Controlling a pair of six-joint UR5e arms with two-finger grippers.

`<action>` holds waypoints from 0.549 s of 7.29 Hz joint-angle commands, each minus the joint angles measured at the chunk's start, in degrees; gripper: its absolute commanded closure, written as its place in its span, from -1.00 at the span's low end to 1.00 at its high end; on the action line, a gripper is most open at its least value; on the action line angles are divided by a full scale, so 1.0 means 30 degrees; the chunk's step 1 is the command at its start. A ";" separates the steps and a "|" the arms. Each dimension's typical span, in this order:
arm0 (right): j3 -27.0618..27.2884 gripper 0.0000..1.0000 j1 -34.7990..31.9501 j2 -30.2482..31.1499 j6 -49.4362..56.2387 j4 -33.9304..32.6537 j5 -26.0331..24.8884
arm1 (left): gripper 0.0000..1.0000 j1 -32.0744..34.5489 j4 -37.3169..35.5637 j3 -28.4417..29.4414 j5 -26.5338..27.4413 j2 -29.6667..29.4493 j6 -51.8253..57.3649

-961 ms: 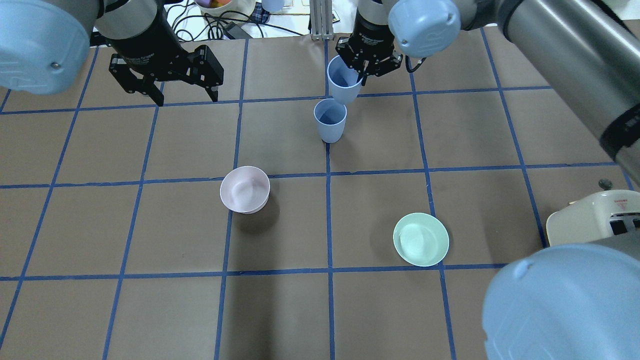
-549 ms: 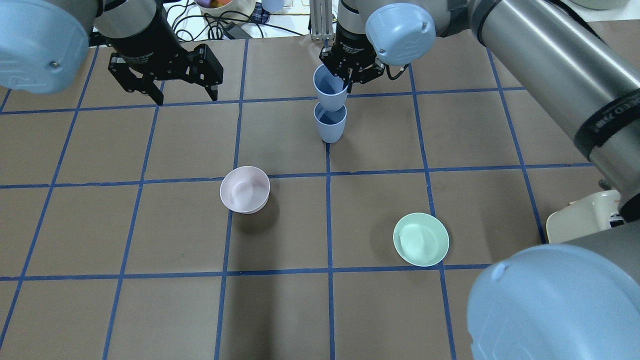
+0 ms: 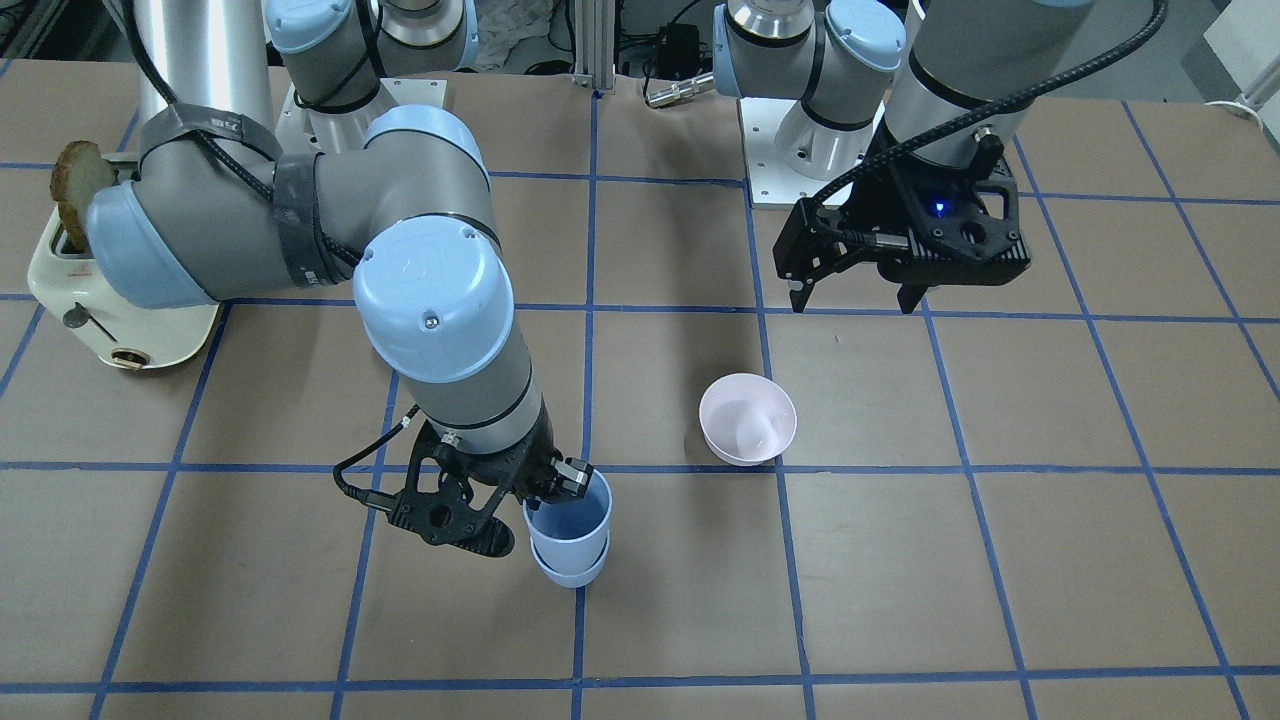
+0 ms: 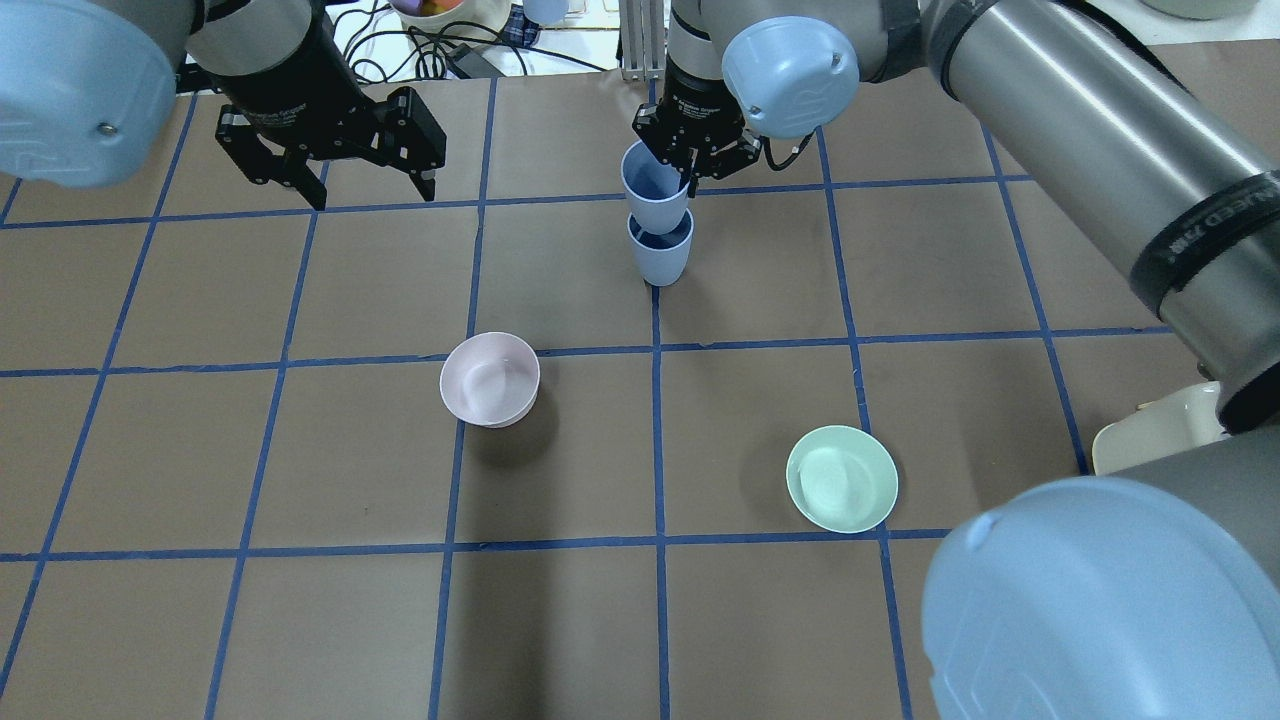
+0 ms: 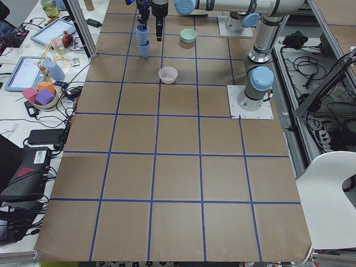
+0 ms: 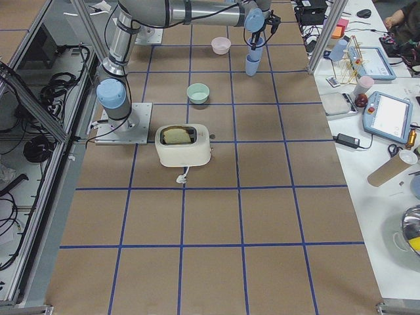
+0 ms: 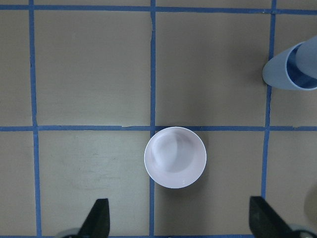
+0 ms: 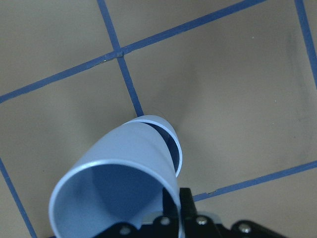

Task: Stack blue cups with both arms

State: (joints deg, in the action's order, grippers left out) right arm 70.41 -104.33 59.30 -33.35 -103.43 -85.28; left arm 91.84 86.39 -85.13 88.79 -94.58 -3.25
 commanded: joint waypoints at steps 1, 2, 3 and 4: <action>-0.0003 0.52 -0.0026 -0.0371 0.0043 0.0024 0.0095 | -1.00 0.0030 0.0001 -0.0042 -0.0008 0.0002 0.0000; -0.0032 -0.13 0.0031 -0.0604 0.0362 -0.0063 0.0096 | -1.00 -0.0028 0.0001 -0.0043 -0.0008 0.0031 0.0000; -0.0351 -0.14 0.0235 -0.0665 0.0945 -0.0122 0.0096 | -1.00 -0.0028 0.0001 -0.0072 -0.0008 0.0031 0.0000; -0.1167 -0.29 0.0904 -0.0607 0.2372 0.0081 -0.0020 | -1.00 -0.0028 0.0001 -0.0072 -0.0008 0.0031 0.0000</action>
State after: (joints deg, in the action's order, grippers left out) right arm 69.09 -103.37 57.52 -30.18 -103.57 -85.08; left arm 91.78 86.40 -85.30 88.77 -94.50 -3.25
